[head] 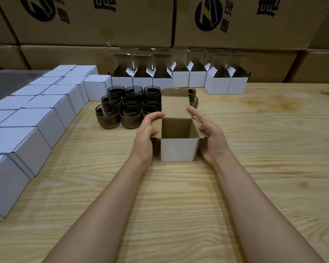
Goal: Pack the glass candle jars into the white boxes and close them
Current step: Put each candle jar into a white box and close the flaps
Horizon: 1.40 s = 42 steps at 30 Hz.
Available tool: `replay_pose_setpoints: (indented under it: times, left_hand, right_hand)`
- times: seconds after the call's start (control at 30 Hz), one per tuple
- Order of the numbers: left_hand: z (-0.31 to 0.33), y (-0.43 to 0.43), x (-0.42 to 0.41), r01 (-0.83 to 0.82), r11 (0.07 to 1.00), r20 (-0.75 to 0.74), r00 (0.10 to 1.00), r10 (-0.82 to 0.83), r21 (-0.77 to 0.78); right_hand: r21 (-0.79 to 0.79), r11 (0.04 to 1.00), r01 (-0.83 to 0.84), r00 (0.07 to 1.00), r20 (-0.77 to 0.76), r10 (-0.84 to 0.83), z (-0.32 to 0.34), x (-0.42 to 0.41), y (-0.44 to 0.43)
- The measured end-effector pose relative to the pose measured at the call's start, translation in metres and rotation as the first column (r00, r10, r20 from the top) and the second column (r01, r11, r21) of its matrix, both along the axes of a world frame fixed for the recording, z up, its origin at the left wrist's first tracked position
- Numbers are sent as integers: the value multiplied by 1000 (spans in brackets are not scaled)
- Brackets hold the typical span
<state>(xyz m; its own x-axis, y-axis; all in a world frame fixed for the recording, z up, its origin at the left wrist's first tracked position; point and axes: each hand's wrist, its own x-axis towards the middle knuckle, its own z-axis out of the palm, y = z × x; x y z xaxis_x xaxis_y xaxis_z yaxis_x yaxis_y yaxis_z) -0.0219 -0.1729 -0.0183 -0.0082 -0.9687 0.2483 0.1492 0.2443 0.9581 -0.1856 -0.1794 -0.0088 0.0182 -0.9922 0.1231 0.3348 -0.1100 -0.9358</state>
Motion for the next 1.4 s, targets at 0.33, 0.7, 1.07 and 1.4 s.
replay_pose_setpoints:
  times: [0.33,0.7,1.07,1.4]
  left_hand:
    - [-3,9,3,125,987,288,953,-93,-97]
    - [-3,5,1,109,992,337,938,-82,-62]
    - [-4,4,-1,86,992,346,937,-50,-88]
    - [-5,3,0,83,991,353,935,-41,-103]
  right_hand:
    - [22,1000,19,983,-183,-14,8,-19,11]
    - [-532,821,-206,31,-843,-538,97,45,-21]
    - [-65,947,-316,-263,-953,-153,80,86,-79]
    - [5,962,-273,-212,-976,-56,78,87,-82]
